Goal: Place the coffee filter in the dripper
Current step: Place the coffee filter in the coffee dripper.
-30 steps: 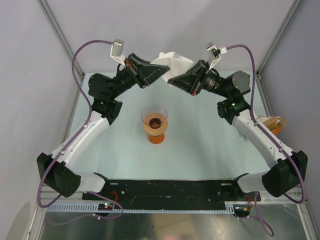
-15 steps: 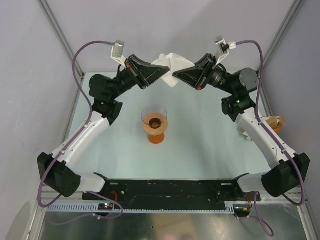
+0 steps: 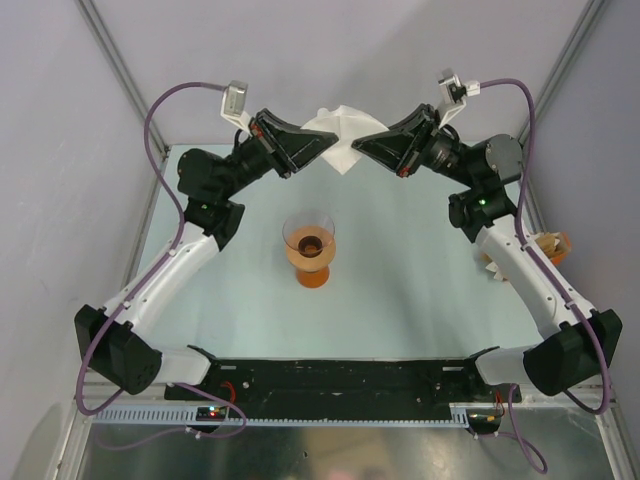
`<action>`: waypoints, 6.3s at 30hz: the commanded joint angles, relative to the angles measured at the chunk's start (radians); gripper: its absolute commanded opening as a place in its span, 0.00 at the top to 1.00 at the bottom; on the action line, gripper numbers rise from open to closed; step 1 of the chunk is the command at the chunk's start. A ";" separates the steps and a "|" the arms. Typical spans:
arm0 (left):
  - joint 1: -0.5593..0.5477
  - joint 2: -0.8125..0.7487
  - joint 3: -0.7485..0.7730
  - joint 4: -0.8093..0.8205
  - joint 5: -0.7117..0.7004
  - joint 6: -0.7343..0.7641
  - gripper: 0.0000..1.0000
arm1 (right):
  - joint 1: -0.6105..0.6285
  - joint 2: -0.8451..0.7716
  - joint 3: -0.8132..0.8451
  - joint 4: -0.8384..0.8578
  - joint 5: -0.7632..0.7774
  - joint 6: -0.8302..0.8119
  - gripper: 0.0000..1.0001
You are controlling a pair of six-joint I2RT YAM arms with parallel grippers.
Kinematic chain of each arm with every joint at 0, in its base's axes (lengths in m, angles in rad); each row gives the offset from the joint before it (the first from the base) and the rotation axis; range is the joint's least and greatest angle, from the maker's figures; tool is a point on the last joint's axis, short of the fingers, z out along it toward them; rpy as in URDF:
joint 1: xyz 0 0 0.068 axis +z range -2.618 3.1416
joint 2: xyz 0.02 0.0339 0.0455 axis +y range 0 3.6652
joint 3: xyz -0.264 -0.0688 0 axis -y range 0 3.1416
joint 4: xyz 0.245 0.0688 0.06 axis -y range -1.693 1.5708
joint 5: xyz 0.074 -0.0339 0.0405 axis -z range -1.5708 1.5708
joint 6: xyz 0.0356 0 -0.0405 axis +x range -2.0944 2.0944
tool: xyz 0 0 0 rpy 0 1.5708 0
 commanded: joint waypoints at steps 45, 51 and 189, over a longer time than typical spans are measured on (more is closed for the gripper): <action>0.113 -0.068 0.014 -0.015 0.044 0.102 0.99 | -0.055 -0.021 0.055 0.001 -0.038 0.002 1.00; 0.116 -0.077 0.008 -0.012 0.072 0.113 0.99 | -0.057 -0.022 0.053 -0.006 -0.051 -0.007 1.00; -0.241 -0.147 0.214 -1.154 0.116 1.326 0.65 | 0.246 -0.050 0.264 -1.360 0.157 -1.332 0.72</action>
